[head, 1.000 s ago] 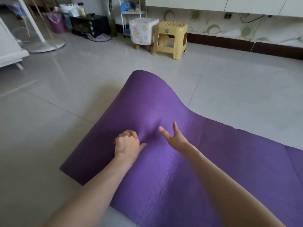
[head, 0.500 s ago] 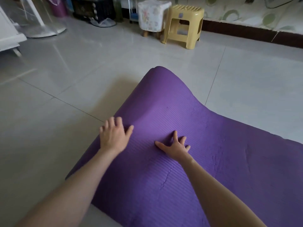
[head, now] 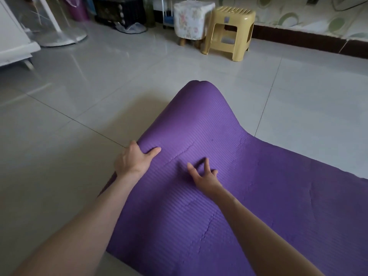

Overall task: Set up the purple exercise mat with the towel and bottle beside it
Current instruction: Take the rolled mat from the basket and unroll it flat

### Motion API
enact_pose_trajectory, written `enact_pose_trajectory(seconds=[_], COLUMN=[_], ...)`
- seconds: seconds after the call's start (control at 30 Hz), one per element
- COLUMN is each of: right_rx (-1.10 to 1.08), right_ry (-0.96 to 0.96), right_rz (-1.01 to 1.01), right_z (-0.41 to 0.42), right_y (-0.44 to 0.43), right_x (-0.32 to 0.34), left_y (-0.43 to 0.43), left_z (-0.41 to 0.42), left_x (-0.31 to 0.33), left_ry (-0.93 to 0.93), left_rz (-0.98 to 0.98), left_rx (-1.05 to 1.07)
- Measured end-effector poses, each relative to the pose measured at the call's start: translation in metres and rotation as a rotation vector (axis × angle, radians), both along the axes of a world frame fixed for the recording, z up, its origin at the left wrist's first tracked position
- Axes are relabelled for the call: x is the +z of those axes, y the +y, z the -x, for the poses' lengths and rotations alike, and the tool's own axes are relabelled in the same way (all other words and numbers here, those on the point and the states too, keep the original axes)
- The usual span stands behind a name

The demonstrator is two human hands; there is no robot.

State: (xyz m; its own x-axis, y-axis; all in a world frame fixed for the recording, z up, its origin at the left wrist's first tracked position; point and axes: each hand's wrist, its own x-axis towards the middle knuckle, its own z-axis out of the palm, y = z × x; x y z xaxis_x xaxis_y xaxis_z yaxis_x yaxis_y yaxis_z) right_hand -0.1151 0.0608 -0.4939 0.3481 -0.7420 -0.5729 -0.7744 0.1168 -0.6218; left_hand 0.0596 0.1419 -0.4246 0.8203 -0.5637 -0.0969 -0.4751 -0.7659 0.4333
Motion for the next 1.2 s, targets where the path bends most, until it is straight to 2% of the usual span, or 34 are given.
enact_pose_trajectory(seconds=[0.1, 0.17, 0.27, 0.37, 0.5, 0.6, 0.7, 0.83, 1.0, 1.13, 1.2], right_rx=[-0.093, -0.114, -0.119, 0.018, 0.181, 0.250, 0.214, 0.319, 0.461, 0.474, 0.497], right_ry=[-0.252, -0.324, -0.243, -0.201, -0.179, -0.025, 0.129, 0.213, 0.214, 0.266, 0.335], right_rz=[-0.011, -0.081, -0.226, -0.092, 0.074, 0.081, 0.039, 0.085, 0.147, 0.179, 0.204], right_z=[-0.024, -0.028, -0.023, -0.030, -0.052, -0.063, -0.063, -0.057, -0.103, -0.134, -0.140], right_y=[0.000, -0.001, 0.000, 0.007, 0.010, 0.010, 0.011, 0.017, 0.026, 0.025, 0.025], right_x=[0.036, 0.051, 0.052, 0.041, 0.028, 0.019, -0.003, -0.023, -0.037, -0.046, -0.053], left_y=[0.006, 0.010, 0.014, 0.023, 0.033, 0.037, 0.048, 0.056, 0.057, 0.061, 0.060], left_z=[0.037, 0.065, 0.095, 0.079, 0.043, 0.011, -0.021, -0.030, -0.065, -0.080, -0.081], left_x=[0.047, 0.058, 0.032, -0.005, -0.033, -0.048, -0.064, -0.091, -0.105, -0.120, -0.129], left_ry=[-0.377, -0.675, -0.755, -0.722, -0.564, -0.476, -0.344, -0.067, -0.065, 0.173, 0.215], left_rz=[0.014, 0.013, -0.060, -0.190, -0.358, -0.479, -0.572, -0.564, -0.456, -0.481, -0.470], left_rx=[-0.090, -0.093, -0.065, -0.029, -0.063, -0.172, -0.237, -0.327, -0.255, -0.109, -0.108])
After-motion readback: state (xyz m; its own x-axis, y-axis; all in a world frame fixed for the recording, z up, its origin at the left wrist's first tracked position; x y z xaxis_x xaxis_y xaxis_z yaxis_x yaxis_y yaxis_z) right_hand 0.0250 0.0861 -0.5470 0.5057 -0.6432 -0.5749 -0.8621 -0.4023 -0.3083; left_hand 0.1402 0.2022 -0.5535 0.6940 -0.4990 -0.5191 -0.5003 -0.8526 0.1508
